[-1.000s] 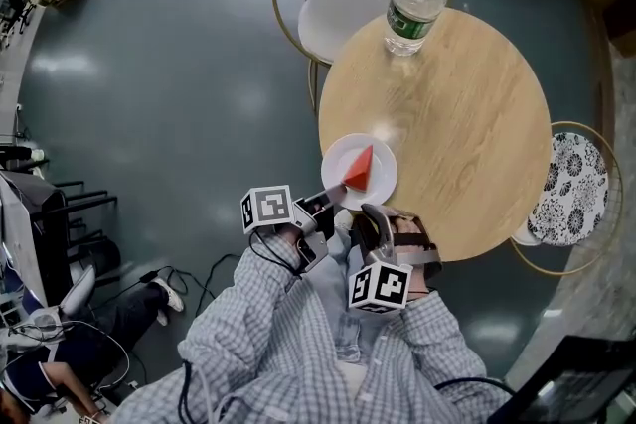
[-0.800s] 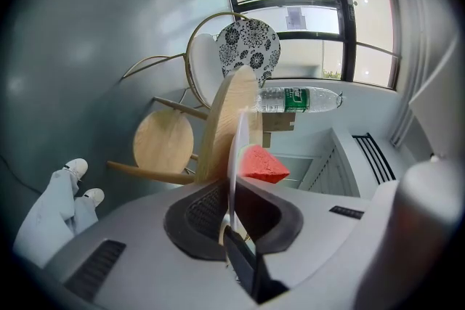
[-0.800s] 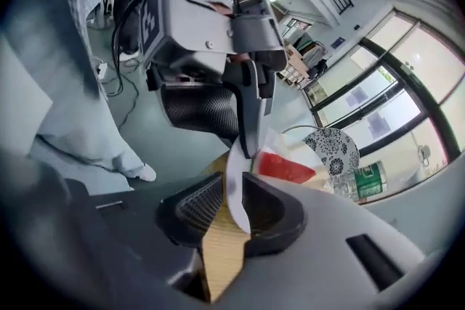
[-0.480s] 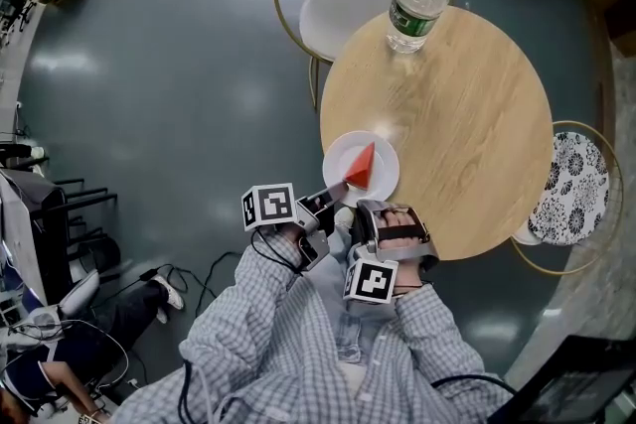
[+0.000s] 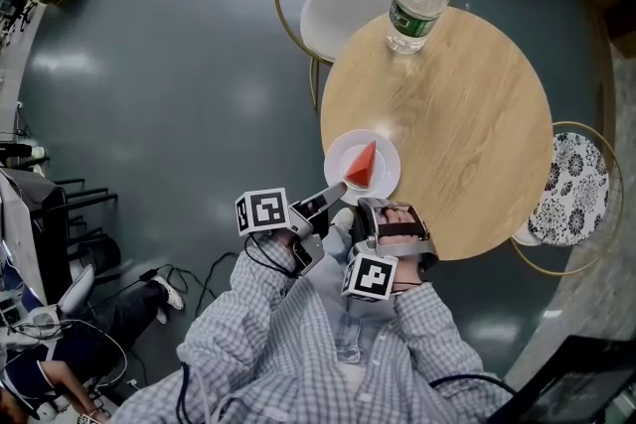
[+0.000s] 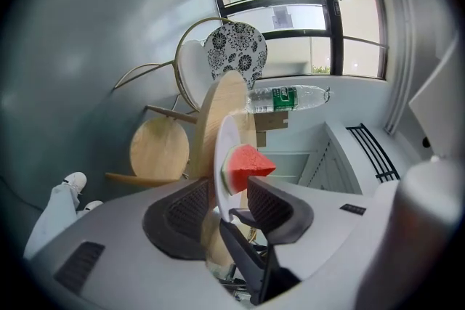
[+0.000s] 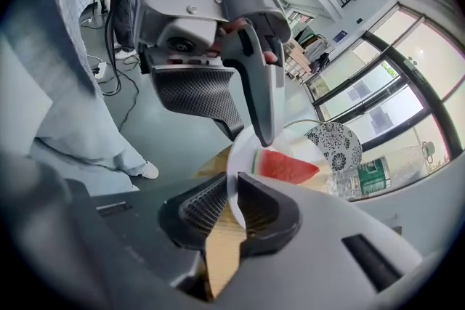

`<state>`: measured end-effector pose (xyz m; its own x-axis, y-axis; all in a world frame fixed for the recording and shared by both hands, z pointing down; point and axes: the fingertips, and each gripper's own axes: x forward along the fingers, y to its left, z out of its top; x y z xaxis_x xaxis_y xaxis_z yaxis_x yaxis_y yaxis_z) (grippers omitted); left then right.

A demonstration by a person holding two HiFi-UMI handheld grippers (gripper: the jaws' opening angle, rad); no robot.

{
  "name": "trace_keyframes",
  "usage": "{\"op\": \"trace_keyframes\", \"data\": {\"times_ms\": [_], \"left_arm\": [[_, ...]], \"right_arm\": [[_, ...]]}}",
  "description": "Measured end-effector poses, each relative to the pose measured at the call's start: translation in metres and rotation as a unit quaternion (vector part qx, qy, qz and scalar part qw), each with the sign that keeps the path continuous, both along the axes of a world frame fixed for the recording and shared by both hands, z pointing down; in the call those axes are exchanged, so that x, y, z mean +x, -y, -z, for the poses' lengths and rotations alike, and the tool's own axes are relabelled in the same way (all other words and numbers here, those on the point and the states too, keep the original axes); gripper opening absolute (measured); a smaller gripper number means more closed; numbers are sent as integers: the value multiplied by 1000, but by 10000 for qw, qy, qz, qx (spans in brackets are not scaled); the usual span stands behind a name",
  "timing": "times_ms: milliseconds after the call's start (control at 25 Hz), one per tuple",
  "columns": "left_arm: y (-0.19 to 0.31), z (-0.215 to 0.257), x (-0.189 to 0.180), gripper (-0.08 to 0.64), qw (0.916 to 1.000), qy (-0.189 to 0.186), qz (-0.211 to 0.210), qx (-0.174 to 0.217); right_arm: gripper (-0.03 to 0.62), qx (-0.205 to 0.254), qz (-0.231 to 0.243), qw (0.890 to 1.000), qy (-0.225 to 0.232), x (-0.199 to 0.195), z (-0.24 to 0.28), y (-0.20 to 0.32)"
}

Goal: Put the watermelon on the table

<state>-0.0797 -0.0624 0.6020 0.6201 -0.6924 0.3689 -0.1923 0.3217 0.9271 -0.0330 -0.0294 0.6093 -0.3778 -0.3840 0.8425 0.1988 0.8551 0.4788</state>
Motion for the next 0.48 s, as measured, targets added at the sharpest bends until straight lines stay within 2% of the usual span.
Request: {"op": "trace_keyframes", "data": {"times_ms": [240,360,480], "left_arm": [[-20,8,-14,152,9998,68,181,35],[-29,10,-19,152,9996,71,270,34],[-33,11,-23,152,9994,85,325,36]], "right_arm": [[51,-246,-166,9995,76,-1,-2,0],[51,-580,-337,9976,142,0,-5,-3],[52,-1074,-698,9909,418,0,-6,-4]]}}
